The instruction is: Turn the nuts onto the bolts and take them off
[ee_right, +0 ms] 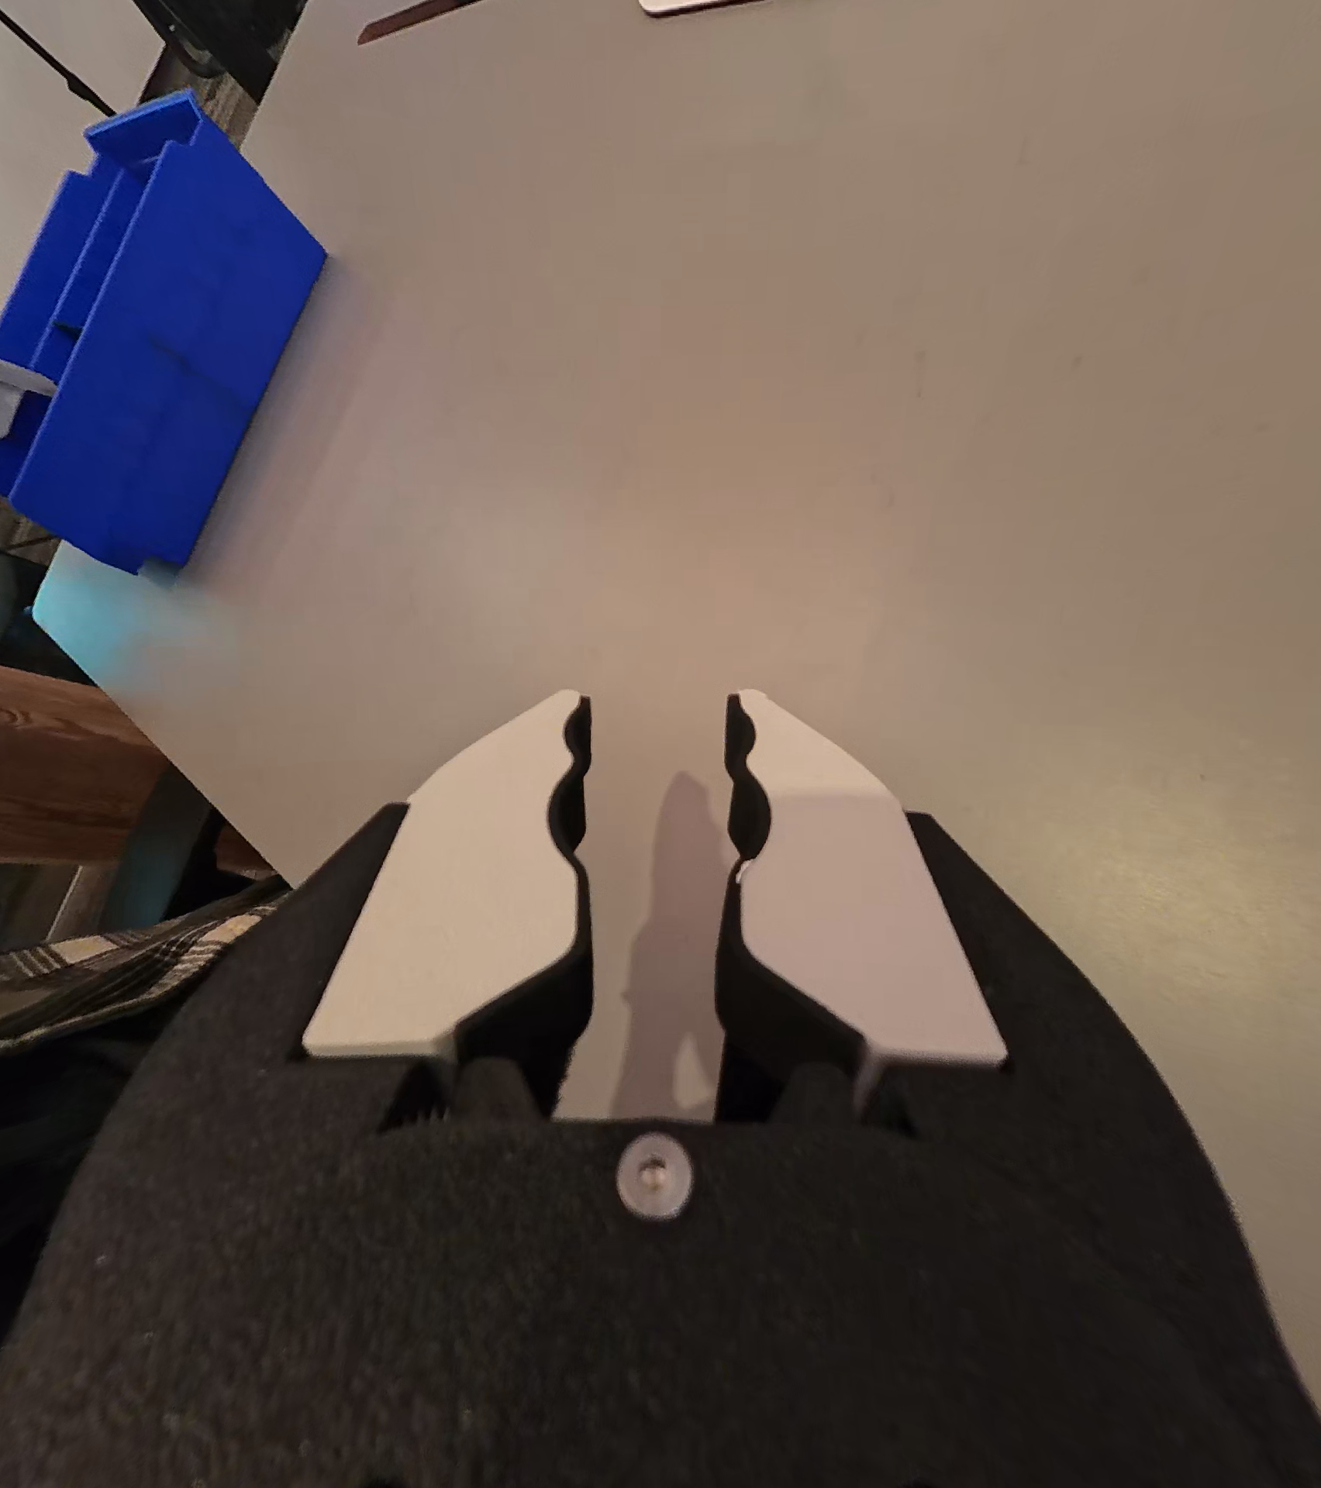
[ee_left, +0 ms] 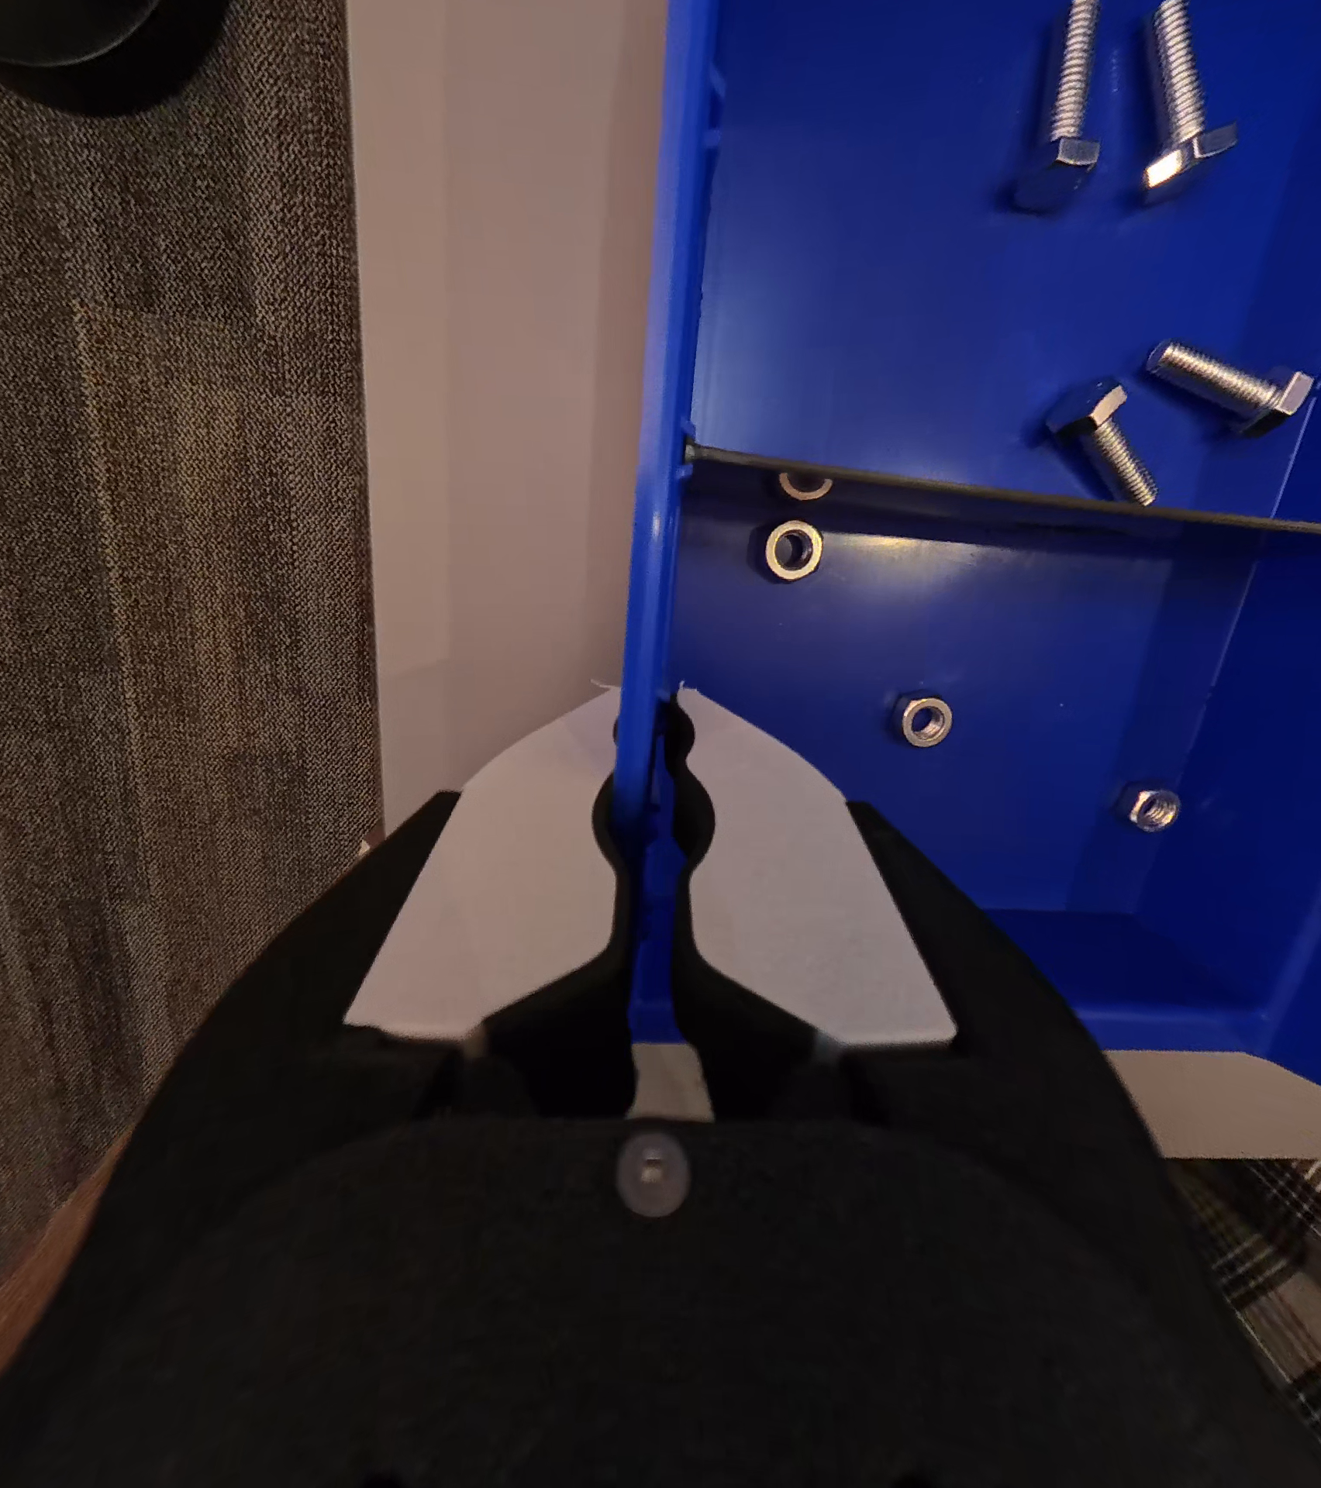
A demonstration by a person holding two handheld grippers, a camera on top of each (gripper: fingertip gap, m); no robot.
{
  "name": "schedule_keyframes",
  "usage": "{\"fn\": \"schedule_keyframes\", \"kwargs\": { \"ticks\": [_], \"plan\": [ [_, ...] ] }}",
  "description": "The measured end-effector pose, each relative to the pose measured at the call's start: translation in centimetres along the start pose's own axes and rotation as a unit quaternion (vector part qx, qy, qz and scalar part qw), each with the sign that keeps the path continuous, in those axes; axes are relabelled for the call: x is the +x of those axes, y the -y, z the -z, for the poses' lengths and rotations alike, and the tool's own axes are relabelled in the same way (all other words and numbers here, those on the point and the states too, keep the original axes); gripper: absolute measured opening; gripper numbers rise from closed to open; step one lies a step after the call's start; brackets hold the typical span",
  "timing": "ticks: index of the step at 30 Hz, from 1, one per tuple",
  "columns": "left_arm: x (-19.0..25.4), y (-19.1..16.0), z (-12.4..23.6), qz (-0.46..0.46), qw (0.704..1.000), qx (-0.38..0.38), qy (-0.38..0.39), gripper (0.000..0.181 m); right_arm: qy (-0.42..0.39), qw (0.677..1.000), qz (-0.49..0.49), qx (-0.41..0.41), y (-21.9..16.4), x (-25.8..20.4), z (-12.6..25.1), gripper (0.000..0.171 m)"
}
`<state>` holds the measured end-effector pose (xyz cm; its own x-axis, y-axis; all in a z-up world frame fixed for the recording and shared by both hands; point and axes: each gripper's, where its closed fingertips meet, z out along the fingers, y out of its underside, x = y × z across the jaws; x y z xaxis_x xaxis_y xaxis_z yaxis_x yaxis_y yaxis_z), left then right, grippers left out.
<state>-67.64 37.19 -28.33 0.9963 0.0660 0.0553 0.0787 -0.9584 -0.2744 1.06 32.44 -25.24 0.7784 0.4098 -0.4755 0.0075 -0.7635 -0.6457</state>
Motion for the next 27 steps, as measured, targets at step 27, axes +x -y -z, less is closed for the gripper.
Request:
{"fn": "schedule_keyframes", "kwargs": {
  "ticks": [27],
  "plan": [
    [-3.4, 0.3, 0.1, 0.003, 1.000, 0.002, 0.002, 0.005, 0.000, 1.000, -0.001, -0.013, -0.5, 0.0, -0.6, 0.032]
  ]
}}
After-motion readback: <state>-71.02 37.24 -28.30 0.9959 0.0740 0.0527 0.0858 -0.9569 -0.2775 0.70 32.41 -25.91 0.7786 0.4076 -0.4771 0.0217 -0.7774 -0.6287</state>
